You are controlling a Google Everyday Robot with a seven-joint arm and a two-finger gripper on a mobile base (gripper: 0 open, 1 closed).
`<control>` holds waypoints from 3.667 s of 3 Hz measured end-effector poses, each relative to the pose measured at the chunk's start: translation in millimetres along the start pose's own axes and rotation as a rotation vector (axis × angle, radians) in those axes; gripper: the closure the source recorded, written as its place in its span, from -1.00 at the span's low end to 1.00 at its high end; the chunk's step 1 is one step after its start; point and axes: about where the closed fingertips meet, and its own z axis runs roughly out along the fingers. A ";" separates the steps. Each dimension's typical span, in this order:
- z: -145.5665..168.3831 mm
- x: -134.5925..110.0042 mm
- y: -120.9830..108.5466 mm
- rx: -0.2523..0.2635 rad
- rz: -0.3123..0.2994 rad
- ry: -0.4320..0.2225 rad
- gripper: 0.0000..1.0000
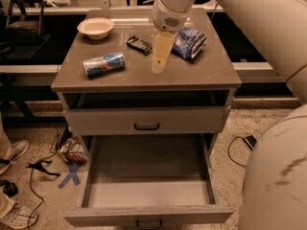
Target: Place redbull can into top drawer
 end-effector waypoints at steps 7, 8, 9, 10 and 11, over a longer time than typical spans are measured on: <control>117.9 -80.6 -44.3 -0.104 -0.300 0.085 -1.00; 124.1 -91.9 -45.7 -0.119 -0.329 0.079 -1.00; 134.1 -106.1 -41.1 -0.160 -0.353 0.067 -0.93; 140.6 -113.5 -37.5 -0.185 -0.366 0.057 -0.48; 146.8 -118.0 -34.3 -0.205 -0.370 0.044 -0.01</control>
Offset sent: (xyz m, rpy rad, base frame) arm 0.0389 0.0453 -0.0403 -0.1437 -0.0375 0.0976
